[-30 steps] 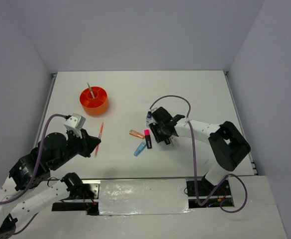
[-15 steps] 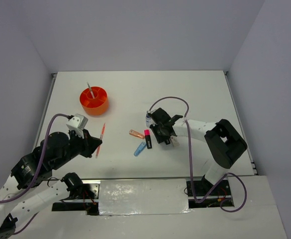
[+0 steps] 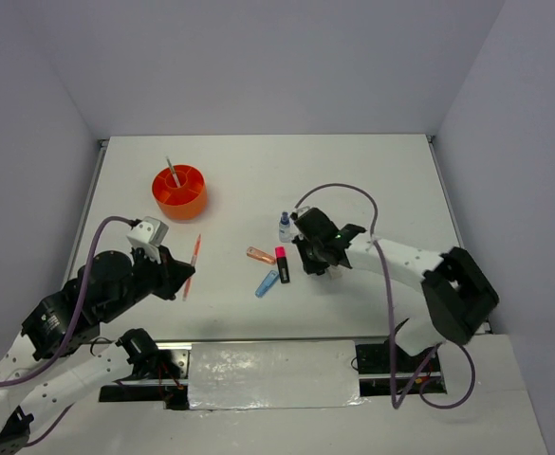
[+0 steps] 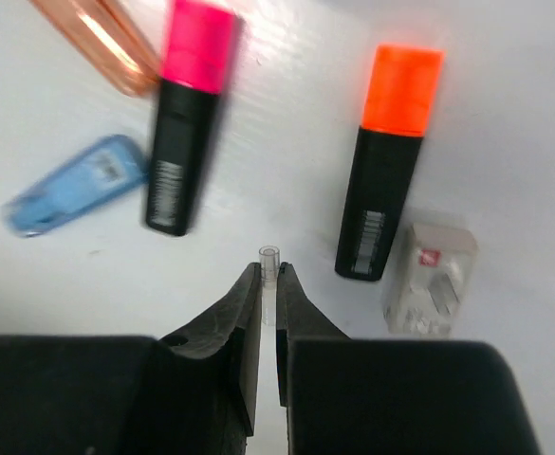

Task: Sort the stationery into containers
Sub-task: Close the pen cap on the pen.

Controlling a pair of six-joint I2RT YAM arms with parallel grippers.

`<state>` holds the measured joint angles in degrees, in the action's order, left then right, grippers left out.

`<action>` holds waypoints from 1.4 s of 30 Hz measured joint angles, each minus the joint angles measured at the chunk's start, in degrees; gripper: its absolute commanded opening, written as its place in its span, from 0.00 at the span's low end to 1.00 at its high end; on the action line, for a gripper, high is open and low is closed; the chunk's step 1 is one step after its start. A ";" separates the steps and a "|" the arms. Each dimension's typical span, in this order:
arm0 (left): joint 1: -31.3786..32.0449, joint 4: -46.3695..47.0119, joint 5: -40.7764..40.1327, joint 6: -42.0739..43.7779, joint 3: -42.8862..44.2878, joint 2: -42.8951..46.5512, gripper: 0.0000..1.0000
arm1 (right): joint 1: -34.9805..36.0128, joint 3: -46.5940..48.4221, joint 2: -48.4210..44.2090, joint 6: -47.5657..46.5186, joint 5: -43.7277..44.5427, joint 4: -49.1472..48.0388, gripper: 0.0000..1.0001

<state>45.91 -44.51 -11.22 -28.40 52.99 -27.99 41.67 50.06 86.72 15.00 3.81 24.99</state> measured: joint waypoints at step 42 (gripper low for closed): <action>6.91 72.89 28.44 -13.66 -25.64 -19.93 0.00 | 6.45 -26.56 -51.80 34.84 -2.95 -55.87 0.00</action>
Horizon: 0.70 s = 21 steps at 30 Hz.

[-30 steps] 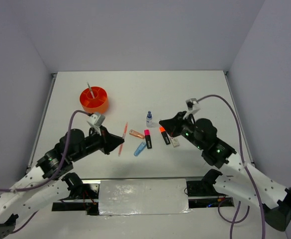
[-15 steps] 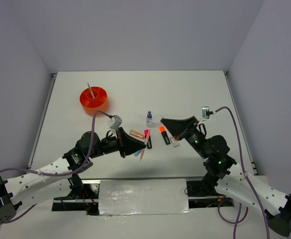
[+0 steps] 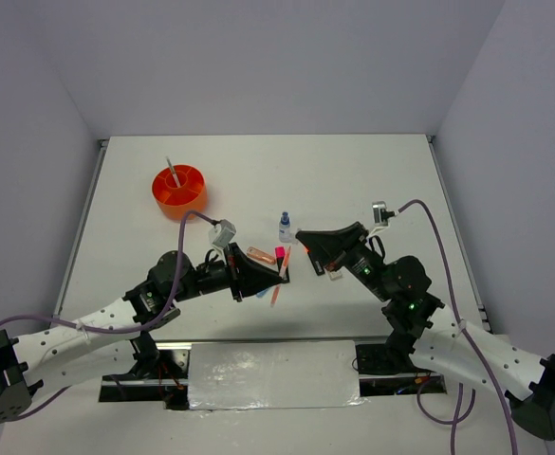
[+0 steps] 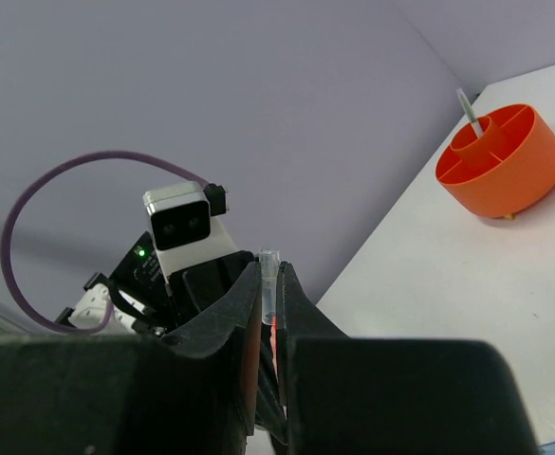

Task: Sort the stationery into containers
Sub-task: Close the pen cap on the pen.

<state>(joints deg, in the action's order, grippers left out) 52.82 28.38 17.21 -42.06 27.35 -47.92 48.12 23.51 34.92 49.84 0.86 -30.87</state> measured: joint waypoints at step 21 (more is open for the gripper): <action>0.00 -0.24 -0.70 0.02 0.00 -0.04 0.00 | 2.99 0.00 1.46 -2.36 -0.28 -0.22 0.00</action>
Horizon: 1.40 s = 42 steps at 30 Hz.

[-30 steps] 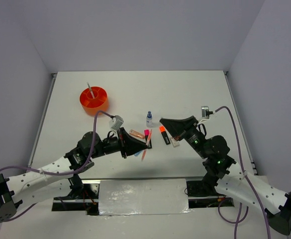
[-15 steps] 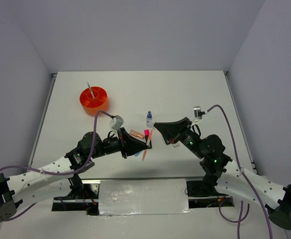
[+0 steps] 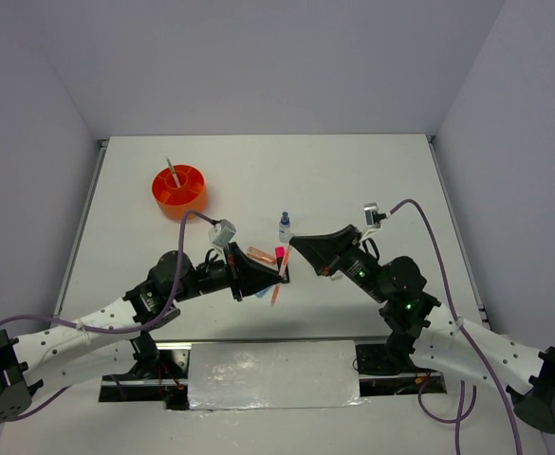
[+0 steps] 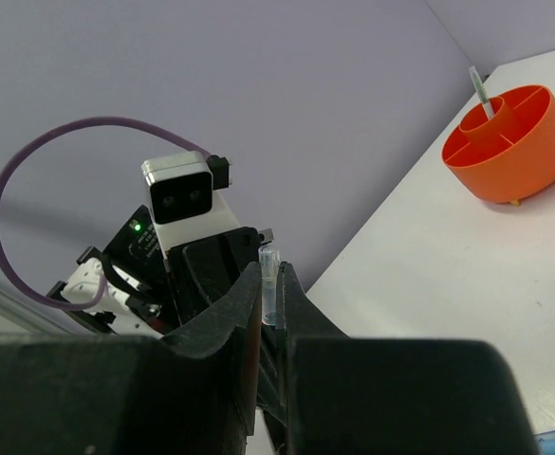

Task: Sort the stationery into containers
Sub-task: Close the pen cap on the pen.

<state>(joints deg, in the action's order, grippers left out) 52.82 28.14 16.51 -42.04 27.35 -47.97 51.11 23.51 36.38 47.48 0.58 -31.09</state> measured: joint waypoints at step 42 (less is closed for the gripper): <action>0.11 -1.57 -1.18 0.07 0.00 1.25 0.00 | 0.15 1.49 1.36 -5.38 2.49 0.46 0.00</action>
<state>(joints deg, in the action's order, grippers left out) 52.93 26.57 15.33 -41.98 27.35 -46.72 51.27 24.99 37.74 42.11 3.07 -30.63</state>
